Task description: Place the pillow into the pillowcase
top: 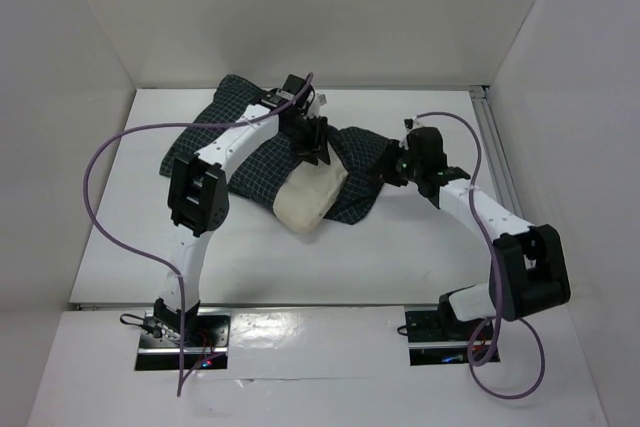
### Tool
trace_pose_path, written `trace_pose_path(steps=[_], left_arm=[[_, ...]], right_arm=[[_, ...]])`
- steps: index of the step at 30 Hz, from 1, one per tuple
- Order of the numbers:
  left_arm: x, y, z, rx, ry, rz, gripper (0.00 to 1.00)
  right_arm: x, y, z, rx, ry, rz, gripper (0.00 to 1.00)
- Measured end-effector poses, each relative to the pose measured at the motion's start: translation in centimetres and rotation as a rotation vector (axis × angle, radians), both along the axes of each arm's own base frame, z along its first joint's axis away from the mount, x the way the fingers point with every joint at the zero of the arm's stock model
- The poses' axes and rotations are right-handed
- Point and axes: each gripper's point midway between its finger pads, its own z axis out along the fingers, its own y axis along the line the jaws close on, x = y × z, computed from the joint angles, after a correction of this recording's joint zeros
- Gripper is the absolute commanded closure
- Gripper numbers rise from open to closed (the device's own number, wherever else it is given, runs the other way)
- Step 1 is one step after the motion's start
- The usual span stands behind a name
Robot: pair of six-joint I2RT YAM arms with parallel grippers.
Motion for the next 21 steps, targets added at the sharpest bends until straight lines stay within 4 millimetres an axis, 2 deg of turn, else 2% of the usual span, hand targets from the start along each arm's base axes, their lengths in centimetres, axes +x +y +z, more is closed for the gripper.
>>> trace_pose_path(steps=[2, 3, 6, 10, 13, 15, 19, 21], left_arm=[[-0.6, 0.6, -0.8, 0.030, 0.026, -0.001, 0.35], [-1.1, 0.9, -1.3, 0.047, 0.044, -0.006, 0.33], [-1.9, 1.5, -1.7, 0.074, 0.068, -0.016, 0.29], [-3.1, 2.3, -0.1, 0.107, 0.053, -0.032, 0.32], [-4.5, 3.0, 1.8, 0.154, 0.010, -0.048, 0.30], [-6.2, 3.3, 2.9, 0.205, -0.034, -0.067, 0.19], [-11.1, 2.7, 4.1, 0.320, -0.106, -0.148, 0.12], [-13.2, 2.1, 3.9, 0.369, -0.138, -0.193, 0.00]], right_arm=[[0.1, -0.4, 0.6, -0.019, -0.009, -0.013, 0.66], [0.2, -0.6, 1.1, -0.029, -0.020, -0.020, 0.59], [0.3, -1.0, 2.8, -0.040, -0.057, -0.035, 0.52], [-0.1, -1.6, 5.0, -0.047, -0.102, -0.056, 0.41], [-0.3, -1.9, 5.9, -0.052, -0.119, -0.065, 0.32], [-0.7, -2.0, 5.8, -0.057, -0.110, -0.068, 0.25], [-1.4, -2.2, 5.2, -0.059, -0.083, -0.068, 0.19], [-1.9, -2.2, 4.5, -0.062, -0.062, -0.068, 0.19]])
